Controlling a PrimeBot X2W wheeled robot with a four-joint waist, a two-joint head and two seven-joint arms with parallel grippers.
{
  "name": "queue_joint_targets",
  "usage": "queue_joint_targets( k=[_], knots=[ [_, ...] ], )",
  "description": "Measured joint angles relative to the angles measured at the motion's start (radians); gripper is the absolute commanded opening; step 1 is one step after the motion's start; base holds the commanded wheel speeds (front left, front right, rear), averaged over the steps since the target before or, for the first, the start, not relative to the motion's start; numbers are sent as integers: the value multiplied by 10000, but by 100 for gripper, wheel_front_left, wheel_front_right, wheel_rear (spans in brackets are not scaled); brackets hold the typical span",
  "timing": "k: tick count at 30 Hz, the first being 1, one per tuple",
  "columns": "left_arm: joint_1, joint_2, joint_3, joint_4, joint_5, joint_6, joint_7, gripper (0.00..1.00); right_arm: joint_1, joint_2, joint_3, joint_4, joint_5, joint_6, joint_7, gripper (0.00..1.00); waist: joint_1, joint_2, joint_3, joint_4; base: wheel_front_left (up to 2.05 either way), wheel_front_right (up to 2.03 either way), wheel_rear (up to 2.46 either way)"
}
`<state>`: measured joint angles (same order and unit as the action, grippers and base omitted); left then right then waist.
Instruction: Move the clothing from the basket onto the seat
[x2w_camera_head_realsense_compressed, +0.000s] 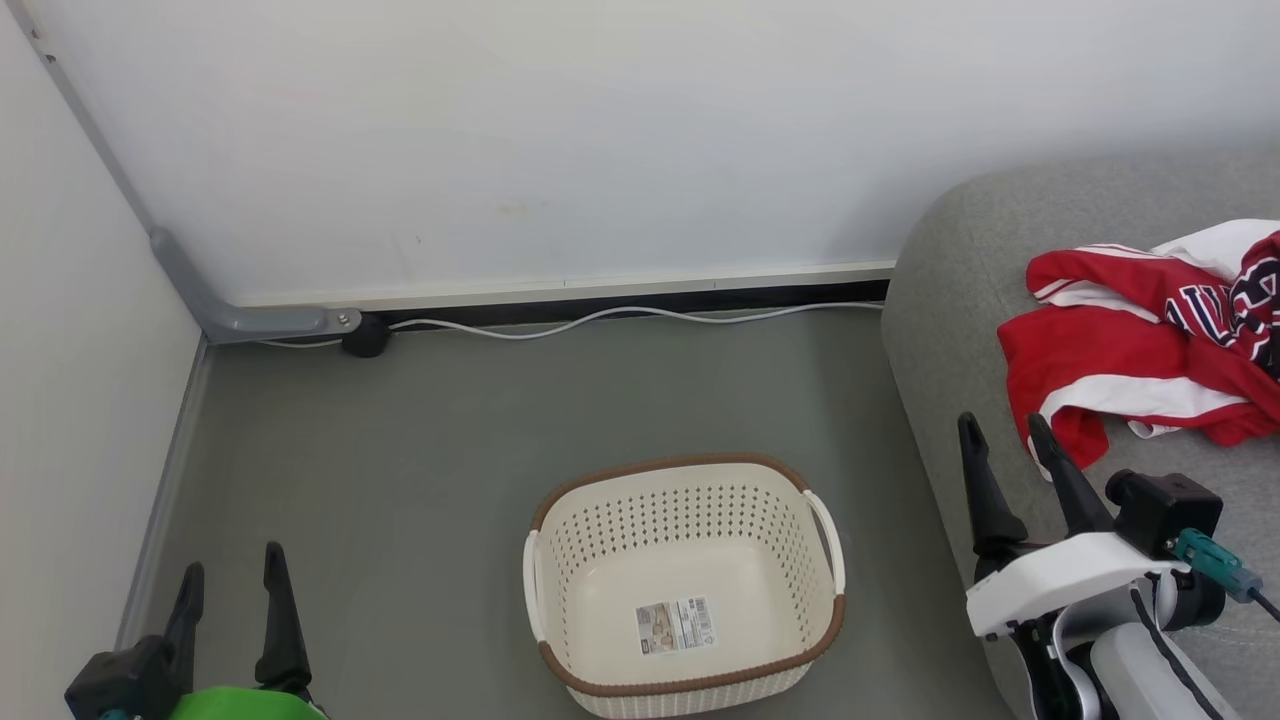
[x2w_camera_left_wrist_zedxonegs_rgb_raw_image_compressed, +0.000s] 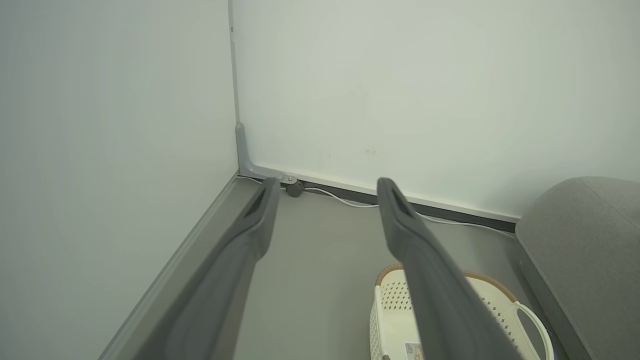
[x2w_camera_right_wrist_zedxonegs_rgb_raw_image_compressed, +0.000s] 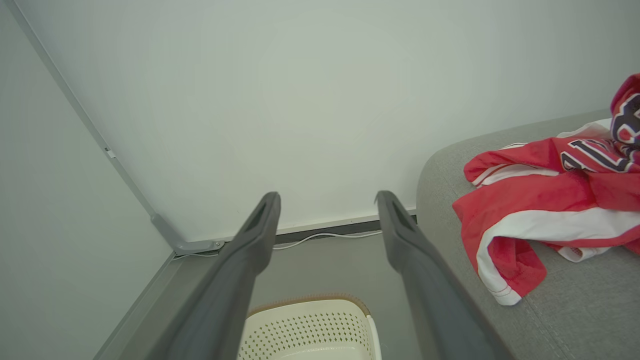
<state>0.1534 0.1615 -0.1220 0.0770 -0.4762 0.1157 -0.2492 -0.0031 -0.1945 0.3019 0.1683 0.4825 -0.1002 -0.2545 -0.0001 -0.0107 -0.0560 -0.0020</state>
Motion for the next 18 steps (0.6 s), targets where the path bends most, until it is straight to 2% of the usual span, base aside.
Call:
queue_joint_targets(
  k=[12,13,18],
  knots=[
    [140,-54,86,-234,136,-25,0,100,228,65,-119,-299,-169,-71,0,100,0,0,14,136,0,0,0],
    [165,-77,75,-184,130,-23,8,0,260,79,-113,-261,-169,-71,0,0,0,0,17,140,0,0,0],
    [254,-416,-102,424,128,-17,21,0,750,305,19,290,-165,-71,4,0,0,0,17,142,0,0,0]
  ],
)
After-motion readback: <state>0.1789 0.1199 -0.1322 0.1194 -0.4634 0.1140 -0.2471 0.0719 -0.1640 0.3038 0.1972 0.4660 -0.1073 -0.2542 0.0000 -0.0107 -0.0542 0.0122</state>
